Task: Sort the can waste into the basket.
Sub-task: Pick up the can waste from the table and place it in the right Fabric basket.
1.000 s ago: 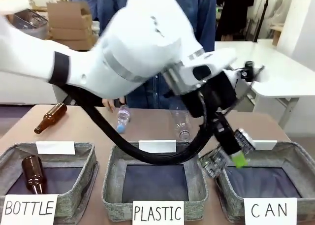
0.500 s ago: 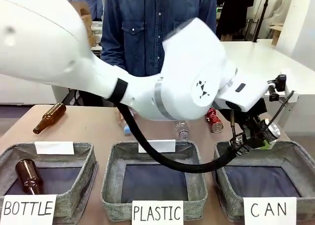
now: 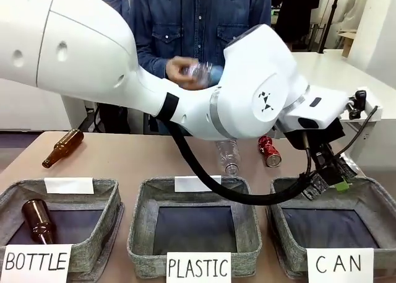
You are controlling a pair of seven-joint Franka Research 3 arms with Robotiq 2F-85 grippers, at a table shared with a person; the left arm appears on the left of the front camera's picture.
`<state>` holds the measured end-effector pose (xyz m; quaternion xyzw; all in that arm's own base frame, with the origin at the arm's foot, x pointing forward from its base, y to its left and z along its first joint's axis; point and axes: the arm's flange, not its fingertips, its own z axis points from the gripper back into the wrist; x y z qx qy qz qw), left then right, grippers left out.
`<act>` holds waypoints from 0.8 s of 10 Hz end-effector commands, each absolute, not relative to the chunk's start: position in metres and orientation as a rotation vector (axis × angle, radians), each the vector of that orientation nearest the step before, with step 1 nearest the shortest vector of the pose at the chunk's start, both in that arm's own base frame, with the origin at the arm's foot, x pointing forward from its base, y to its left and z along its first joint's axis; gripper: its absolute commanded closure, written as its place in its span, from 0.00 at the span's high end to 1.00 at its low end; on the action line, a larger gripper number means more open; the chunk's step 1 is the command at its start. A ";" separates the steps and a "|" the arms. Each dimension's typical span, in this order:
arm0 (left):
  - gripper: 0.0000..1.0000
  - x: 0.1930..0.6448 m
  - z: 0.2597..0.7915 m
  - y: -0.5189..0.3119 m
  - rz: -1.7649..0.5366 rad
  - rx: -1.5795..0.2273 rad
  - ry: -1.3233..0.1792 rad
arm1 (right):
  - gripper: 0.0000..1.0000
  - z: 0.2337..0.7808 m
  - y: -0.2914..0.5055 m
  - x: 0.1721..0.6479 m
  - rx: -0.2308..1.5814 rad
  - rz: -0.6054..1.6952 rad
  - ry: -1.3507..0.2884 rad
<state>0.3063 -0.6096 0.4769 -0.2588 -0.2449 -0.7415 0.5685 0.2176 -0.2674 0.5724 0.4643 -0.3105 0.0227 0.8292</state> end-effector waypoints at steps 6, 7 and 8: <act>1.00 0.300 0.485 -0.593 -1.708 -0.687 -0.509 | 1.00 0.575 -0.266 0.217 0.982 0.055 -0.675; 1.00 0.295 0.488 -0.579 -1.674 -0.710 -0.453 | 1.00 0.575 -0.266 0.217 0.982 0.055 -0.675; 1.00 0.293 0.496 -0.561 -1.655 -0.699 -0.360 | 1.00 0.575 -0.266 0.217 0.982 0.055 -0.675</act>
